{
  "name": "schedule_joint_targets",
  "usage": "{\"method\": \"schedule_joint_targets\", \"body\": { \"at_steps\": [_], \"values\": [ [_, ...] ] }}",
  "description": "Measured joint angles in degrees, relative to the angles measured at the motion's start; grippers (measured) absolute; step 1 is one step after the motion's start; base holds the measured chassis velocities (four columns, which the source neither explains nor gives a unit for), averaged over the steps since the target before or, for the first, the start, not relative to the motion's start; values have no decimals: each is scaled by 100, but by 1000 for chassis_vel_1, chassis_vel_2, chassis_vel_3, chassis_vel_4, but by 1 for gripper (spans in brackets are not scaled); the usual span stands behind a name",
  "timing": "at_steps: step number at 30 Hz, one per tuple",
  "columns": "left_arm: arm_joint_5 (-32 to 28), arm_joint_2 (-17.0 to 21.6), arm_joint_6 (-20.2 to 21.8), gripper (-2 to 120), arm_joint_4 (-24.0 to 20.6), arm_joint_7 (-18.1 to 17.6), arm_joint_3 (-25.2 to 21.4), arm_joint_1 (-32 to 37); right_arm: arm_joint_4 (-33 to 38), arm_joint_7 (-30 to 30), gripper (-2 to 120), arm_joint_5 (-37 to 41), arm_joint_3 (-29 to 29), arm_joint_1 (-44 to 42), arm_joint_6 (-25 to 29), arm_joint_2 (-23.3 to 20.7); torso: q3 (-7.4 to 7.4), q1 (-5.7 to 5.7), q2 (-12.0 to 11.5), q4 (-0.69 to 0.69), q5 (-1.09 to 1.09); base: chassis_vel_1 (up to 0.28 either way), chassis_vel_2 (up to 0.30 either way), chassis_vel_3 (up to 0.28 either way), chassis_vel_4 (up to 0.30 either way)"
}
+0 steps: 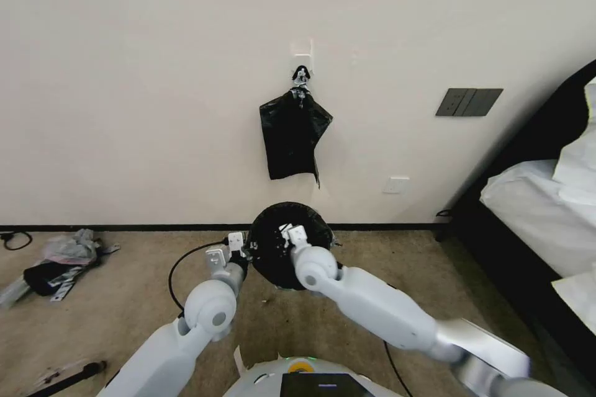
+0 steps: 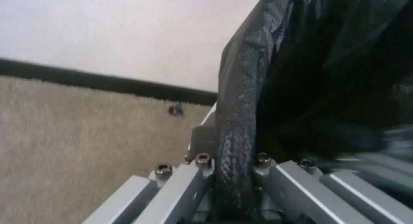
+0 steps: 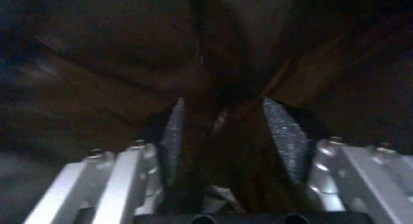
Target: Place a trash bag onto the trash bin.
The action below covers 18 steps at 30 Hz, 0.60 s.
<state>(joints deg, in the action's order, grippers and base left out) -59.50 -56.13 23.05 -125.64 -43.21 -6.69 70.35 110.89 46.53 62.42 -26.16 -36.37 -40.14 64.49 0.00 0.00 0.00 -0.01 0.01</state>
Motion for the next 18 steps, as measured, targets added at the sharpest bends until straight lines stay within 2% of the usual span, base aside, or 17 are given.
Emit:
{"method": "schedule_joint_targets", "body": {
  "at_steps": [2, 3, 4, 6, 7, 8, 11, 14, 18],
  "values": [
    [-116, -19, 31, 1, 108, -21, -9, -22, 348, -170, 60, -47, 268, -237, 102, -148, 0, 0, 0, 0, -1, 0, 0, 0, 0],
    [-251, -27, 49, 1, 209, -49, -30, -33, 689, -483, 66, -367, 585, -577, 352, -282, 0, 0, 0, 1, 0, 0, 0, 0, 0],
    [-251, -27, 49, 1, 209, -49, -30, -33, 689, -483, 66, -367, 585, -577, 352, -282, 0, 0, 0, 1, 0, 0, 0, 0, 0],
    [-463, -32, 80, 1, 290, -87, -66, -35, 1017, -1021, 73, -978, 993, -1032, 651, -411, 0, 0, 0, 0, 0, 0, 0, 0, 0],
    [-666, -34, 118, 1, 329, -133, -88, -35, 1274, -1401, 82, -1430, 1319, -1449, 868, -507, 0, 0, 0, -1, 1, 0, 0, 0, 0],
    [-666, -34, 118, 1, 329, -133, -88, -35, 1274, -1401, 82, -1430, 1319, -1449, 868, -507, 0, 0, 0, -1, 1, 0, 0, 0, 0],
    [-1019, -62, 179, 1, 452, -228, -74, -84, 1694, -1776, 94, -2113, 1699, -2224, 1070, -708, 0, 0, 0, 0, 0, 0, 0, 0, 0],
    [-1187, -122, 200, 1, 563, -285, -45, -129, 1826, -1931, 99, -2544, 1837, -2633, 1148, -733, 0, 0, 0, 0, 0, 0, 0, 0, 0],
    [-1288, -181, 251, 1, 788, -318, 52, -179, 1871, -1964, 100, -2724, 2096, -3029, 1216, -590, 0, 0, 0, 2, 0, 0, 0, 0, 0]
  ]
}}
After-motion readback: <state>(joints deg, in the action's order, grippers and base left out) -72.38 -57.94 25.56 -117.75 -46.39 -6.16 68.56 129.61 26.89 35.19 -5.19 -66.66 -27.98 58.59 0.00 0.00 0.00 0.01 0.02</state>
